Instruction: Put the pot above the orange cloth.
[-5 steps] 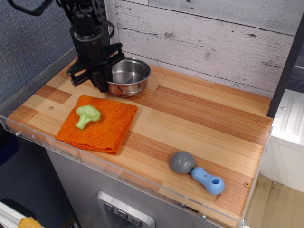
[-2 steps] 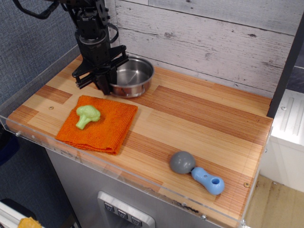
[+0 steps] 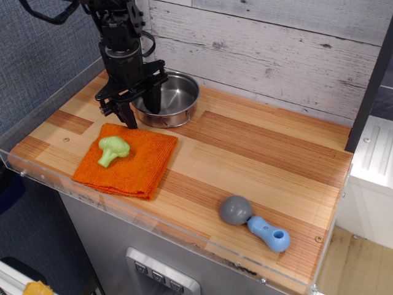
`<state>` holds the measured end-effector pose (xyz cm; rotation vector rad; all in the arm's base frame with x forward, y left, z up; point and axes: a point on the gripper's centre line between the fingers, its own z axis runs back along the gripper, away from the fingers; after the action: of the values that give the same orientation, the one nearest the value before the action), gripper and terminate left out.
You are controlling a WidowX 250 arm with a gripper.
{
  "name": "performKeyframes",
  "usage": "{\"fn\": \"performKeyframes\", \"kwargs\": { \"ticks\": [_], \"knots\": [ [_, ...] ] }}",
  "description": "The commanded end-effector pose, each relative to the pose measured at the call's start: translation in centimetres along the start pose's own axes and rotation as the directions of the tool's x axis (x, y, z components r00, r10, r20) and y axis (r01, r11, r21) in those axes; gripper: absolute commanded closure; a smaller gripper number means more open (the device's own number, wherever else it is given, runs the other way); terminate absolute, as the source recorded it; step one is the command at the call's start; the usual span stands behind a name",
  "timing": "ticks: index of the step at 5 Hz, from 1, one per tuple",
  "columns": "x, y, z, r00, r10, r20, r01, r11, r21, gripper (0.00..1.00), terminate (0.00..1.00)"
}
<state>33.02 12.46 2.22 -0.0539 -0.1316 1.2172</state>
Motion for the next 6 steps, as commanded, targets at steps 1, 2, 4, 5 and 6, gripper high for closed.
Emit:
{"fn": "performKeyframes", "kwargs": {
  "ticks": [1,2,4,5,6],
  "knots": [
    [0.2,-0.5,2.3,0.999,-0.019,0.029,0.021,0.998,-0.061,0.0,0.0],
    [1.1,-0.8,4.8,0.998,-0.031,0.049,0.035,0.995,-0.091,0.0,0.0],
    [1.0,-1.9,9.6,0.992,-0.096,0.076,0.106,0.985,-0.138,0.0,0.0],
    [1.0,-1.9,9.6,0.992,-0.096,0.076,0.106,0.985,-0.138,0.0,0.0],
    [1.0,-1.9,9.6,0.992,-0.096,0.076,0.106,0.985,-0.138,0.0,0.0]
  ]
}}
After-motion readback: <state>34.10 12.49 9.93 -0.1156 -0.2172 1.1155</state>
